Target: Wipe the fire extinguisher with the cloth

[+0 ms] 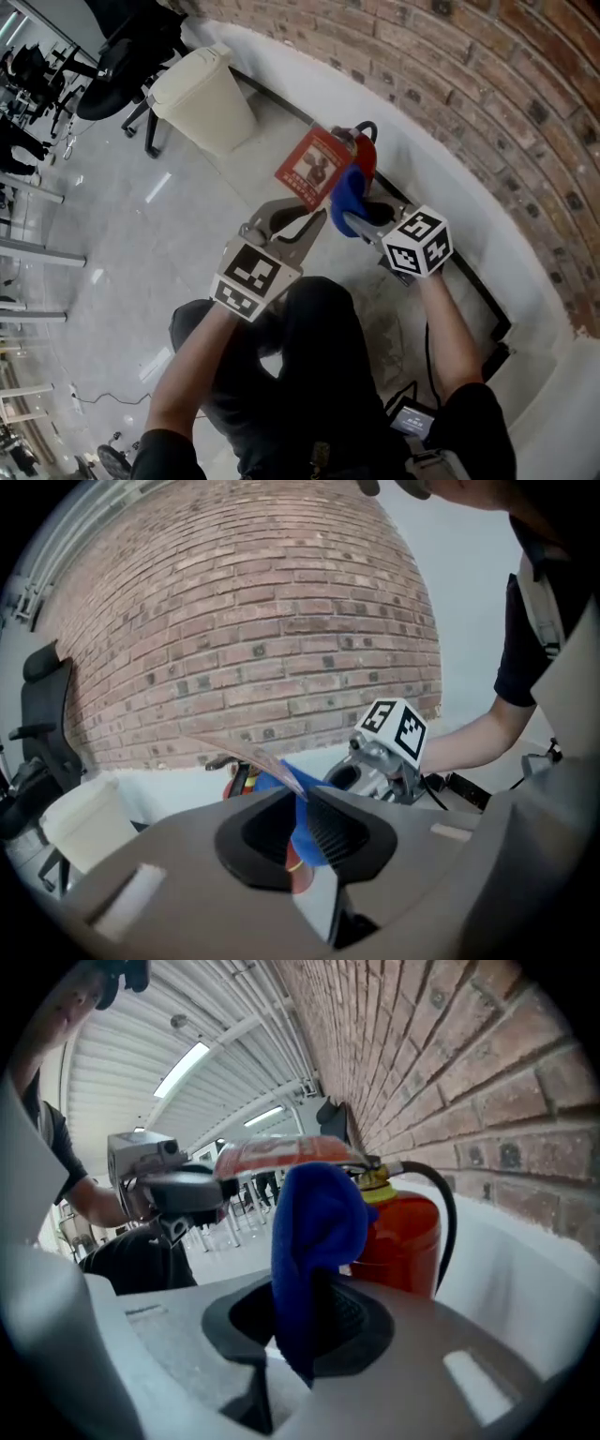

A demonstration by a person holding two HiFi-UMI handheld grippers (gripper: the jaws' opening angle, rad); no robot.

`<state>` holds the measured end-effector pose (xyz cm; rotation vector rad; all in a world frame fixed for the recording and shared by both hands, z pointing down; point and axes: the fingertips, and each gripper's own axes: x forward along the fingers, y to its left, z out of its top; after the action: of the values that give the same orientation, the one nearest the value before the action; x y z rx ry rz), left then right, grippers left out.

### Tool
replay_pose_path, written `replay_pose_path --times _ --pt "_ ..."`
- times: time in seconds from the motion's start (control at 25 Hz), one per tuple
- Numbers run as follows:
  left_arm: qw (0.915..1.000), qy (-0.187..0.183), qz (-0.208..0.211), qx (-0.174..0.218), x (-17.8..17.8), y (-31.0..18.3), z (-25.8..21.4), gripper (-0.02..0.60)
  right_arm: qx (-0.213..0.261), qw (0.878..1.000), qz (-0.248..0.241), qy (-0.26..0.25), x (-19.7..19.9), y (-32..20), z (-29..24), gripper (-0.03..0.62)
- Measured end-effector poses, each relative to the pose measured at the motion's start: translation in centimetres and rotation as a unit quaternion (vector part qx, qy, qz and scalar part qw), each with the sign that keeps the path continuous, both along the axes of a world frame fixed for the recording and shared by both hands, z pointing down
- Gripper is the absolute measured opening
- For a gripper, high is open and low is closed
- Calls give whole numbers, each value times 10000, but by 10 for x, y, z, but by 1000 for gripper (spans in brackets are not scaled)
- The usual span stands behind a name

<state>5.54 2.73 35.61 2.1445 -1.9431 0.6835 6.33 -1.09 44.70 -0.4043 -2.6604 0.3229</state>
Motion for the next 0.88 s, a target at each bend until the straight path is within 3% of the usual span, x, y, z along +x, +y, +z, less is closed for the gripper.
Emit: replay_pose_path --times 0.16,0.24,0.44,0.88 --pt "9991 -97 180 372 6 -11 -27 43 287 9981 -545 63 -10 30 -2 72" --pt "9987 -111 232 429 10 -16 -32 43 364 9981 -487 -10 -19 27 -10 72" --pt "9990 -97 261 354 11 -19 -29 43 337 9971 678 -111 -25 -44 -30 72" --pt "9985 -116 537 -65 32 -17 -2 52 194 9759 2169 -123 -2 -134 -21 72"
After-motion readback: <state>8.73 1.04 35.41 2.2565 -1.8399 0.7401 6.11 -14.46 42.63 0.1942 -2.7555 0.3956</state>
